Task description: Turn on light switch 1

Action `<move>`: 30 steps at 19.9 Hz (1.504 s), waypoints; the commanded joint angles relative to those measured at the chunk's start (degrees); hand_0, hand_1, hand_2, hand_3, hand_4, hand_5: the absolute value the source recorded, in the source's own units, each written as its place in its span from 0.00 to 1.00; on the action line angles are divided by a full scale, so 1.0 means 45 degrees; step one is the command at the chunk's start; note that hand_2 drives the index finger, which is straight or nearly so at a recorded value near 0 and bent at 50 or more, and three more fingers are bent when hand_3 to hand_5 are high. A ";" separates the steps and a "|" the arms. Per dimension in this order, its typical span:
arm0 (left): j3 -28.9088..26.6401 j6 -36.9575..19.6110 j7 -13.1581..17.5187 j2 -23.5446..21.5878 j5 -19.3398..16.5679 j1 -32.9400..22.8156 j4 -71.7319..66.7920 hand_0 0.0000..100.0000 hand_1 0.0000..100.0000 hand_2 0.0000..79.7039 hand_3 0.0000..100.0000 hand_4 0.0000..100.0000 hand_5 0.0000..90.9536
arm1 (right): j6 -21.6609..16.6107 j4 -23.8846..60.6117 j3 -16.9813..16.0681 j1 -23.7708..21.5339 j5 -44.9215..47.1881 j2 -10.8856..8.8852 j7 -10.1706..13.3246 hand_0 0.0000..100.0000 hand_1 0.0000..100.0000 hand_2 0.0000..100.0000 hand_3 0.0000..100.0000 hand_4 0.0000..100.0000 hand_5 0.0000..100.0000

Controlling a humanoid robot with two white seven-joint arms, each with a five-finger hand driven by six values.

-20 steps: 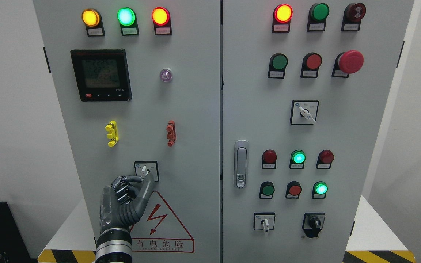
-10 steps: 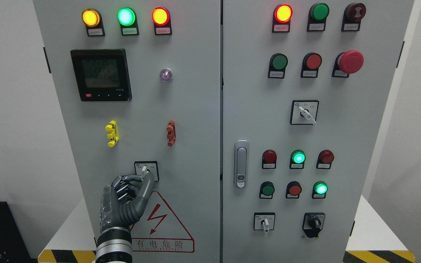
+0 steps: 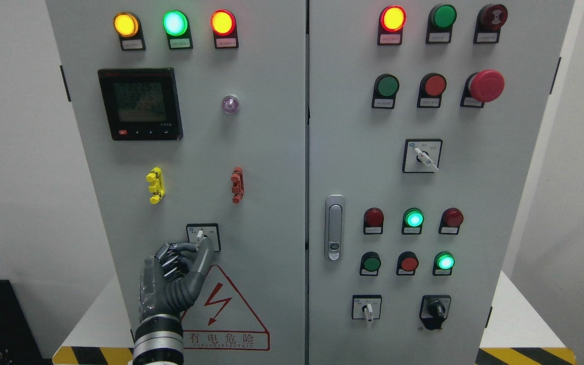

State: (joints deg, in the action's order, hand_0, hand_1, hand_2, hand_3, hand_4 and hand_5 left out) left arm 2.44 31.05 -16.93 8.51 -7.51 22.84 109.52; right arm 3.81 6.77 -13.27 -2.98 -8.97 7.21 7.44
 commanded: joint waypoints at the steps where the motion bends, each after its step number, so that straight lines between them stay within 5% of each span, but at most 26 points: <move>1: 0.0005 0.0014 0.0011 0.0004 -0.0010 0.0022 -0.0001 0.25 0.63 0.71 0.95 0.92 0.96 | -0.0006 0.0000 0.0000 -0.0003 0.0000 0.0000 0.0008 0.31 0.00 0.00 0.00 0.00 0.00; 30: 0.0123 0.0014 0.0031 0.0004 0.0009 0.0022 -0.0040 0.42 0.57 0.74 0.96 0.93 0.96 | -0.0006 0.0000 0.0000 -0.0003 0.0000 0.0000 0.0008 0.31 0.00 0.00 0.00 0.00 0.00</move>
State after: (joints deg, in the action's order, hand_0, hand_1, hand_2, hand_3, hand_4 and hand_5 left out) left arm 2.78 31.11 -16.89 8.52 -7.53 22.93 109.40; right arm 3.80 6.77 -13.27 -2.97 -8.97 7.21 7.43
